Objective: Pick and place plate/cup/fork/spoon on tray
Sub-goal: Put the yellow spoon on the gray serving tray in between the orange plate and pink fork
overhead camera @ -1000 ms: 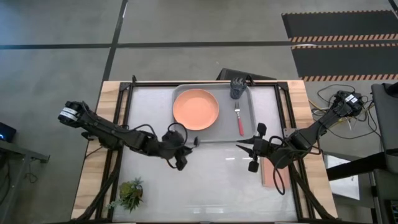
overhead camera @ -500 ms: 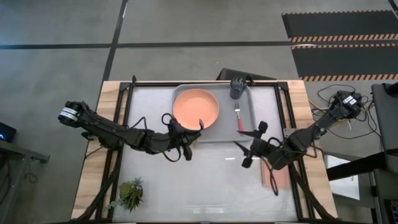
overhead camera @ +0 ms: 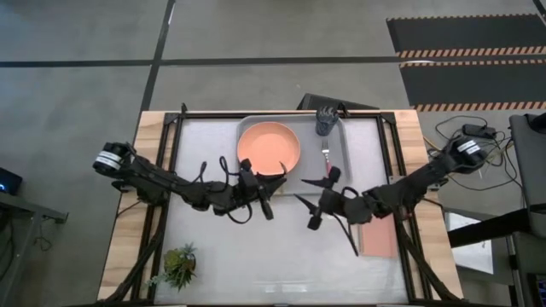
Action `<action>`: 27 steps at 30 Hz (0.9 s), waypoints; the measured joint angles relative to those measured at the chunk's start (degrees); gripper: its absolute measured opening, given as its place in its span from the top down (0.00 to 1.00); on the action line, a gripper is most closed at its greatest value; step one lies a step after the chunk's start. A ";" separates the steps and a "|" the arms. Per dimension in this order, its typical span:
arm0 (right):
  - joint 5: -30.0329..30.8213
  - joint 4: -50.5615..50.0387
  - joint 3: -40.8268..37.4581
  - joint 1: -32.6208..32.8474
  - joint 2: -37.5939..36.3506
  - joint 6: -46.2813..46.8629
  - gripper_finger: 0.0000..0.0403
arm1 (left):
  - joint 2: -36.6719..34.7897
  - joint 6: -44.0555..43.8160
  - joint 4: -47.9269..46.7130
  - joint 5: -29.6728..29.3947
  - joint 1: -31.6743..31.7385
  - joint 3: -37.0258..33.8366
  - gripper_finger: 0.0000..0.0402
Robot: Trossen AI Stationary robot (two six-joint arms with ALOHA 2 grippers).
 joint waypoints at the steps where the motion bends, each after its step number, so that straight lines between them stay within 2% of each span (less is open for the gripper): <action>1: -0.51 -0.08 0.00 -0.58 0.35 0.81 0.47 | 0.18 -0.06 0.39 0.01 0.02 0.00 0.96; 6: -4.91 2.66 0.00 -3.02 2.83 2.47 0.47 | 0.39 0.77 1.44 0.12 0.63 0.12 0.96; 16: -4.87 13.78 0.04 -4.52 7.14 0.10 0.47 | 0.39 1.01 2.82 0.19 1.90 0.05 0.96; 27: -4.61 16.85 0.32 -7.20 10.18 1.44 0.47 | 0.39 -1.82 4.30 4.29 1.89 0.25 0.96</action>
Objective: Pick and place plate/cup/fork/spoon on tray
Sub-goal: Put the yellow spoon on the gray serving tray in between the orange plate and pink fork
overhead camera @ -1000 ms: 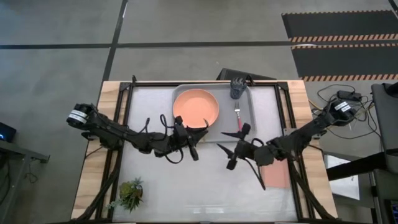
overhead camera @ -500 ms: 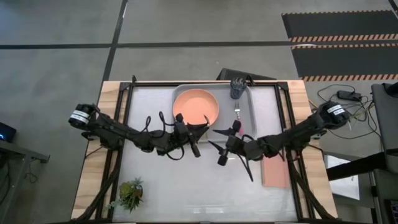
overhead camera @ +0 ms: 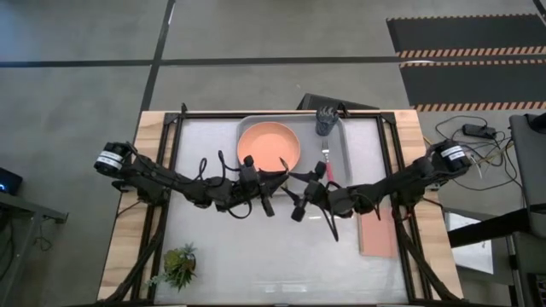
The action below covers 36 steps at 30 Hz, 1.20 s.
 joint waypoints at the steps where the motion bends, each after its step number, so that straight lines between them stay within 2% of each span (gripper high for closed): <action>1: -0.01 0.09 0.01 -0.01 0.03 -0.25 0.48 | 0.00 -0.01 0.00 0.00 0.00 -0.07 0.96; 5: 0.02 0.79 0.01 -0.13 0.22 -0.37 0.58 | 0.00 -0.11 0.03 -0.02 0.06 -0.21 0.96; 14: 0.56 0.75 0.01 -0.15 0.18 -0.48 0.94 | 0.00 -0.01 0.02 -1.22 0.09 -0.25 0.94; 24: -0.64 0.27 0.01 -0.11 -0.92 1.67 0.95 | -0.02 0.19 -1.03 -1.79 0.09 -0.52 0.81; 27: -3.36 -2.15 -0.01 -0.15 -2.18 4.61 0.95 | -0.19 0.26 -3.12 -1.75 0.09 -0.54 0.77; 32: -4.93 -10.05 -0.08 -0.13 -6.48 8.77 0.96 | -2.04 1.19 -10.21 1.11 0.09 -0.70 0.70; 36: -6.50 -17.22 -1.41 -0.14 -10.81 11.71 0.96 | -4.42 4.23 -15.69 5.82 0.02 -0.73 0.66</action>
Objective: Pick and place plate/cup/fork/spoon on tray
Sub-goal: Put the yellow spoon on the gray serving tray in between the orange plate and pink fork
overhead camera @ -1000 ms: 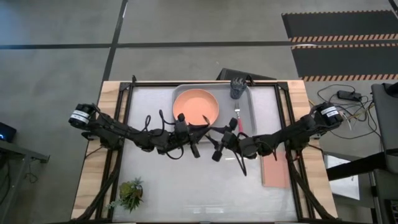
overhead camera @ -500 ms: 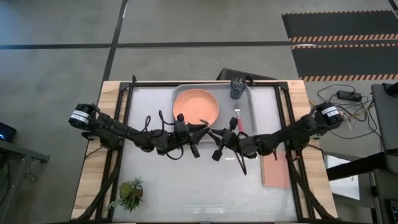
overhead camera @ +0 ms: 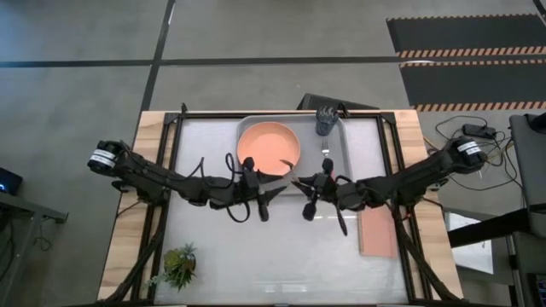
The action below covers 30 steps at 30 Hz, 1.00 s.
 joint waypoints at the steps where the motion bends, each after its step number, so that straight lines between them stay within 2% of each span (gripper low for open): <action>1: -1.48 -1.35 -0.50 -0.10 -1.18 0.35 0.96 | -0.51 0.71 -0.97 1.21 -0.02 0.00 0.66; 5: -9.64 -3.12 -3.53 -0.91 -5.59 2.80 0.96 | -2.84 4.86 -2.68 2.77 -0.13 -0.69 0.65; 8: -13.46 -1.89 -7.05 -1.13 -8.81 3.28 0.96 | -5.48 8.28 -3.57 3.05 -0.13 -1.63 0.65; 11: -19.33 0.64 -10.86 -1.20 -12.37 1.33 0.96 | -8.39 12.75 -2.83 9.09 -0.05 -2.88 0.65; 15: -28.54 8.15 -15.60 -1.54 -15.39 -1.29 0.96 | -10.96 14.31 3.93 16.82 0.15 -5.24 0.65; 20: -29.34 12.39 -17.07 -1.98 -16.35 -2.38 0.96 | -9.14 14.16 10.61 21.65 0.48 -6.44 0.62; 26: -30.10 13.03 -15.12 -2.00 -11.63 -4.56 0.96 | -2.30 13.59 23.69 21.95 0.96 -6.51 0.54; 30: -31.47 13.24 -11.99 -1.98 -7.46 -5.54 0.96 | 1.54 13.59 29.55 21.98 1.37 -5.96 0.52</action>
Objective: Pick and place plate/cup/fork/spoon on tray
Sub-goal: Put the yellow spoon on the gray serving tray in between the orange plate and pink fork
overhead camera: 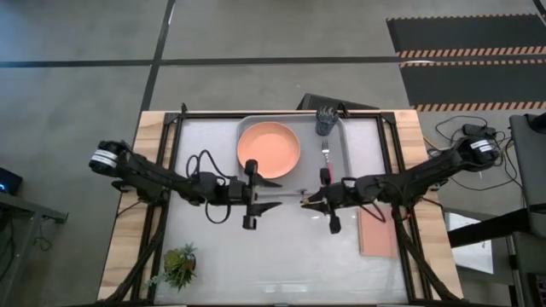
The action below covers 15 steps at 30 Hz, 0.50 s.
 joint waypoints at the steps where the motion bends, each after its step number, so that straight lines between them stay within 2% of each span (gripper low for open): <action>1: -0.06 0.03 0.84 -0.02 1.05 -0.06 0.96 | 0.71 0.00 0.55 0.03 0.07 0.08 0.52; 9: -0.07 -0.41 4.60 -0.35 6.09 -0.96 0.96 | 3.17 -0.04 4.81 2.37 0.09 0.30 0.52; 15: -2.87 -0.95 5.17 -1.37 7.28 -0.68 0.96 | 3.17 -0.09 5.75 2.21 0.18 0.92 0.52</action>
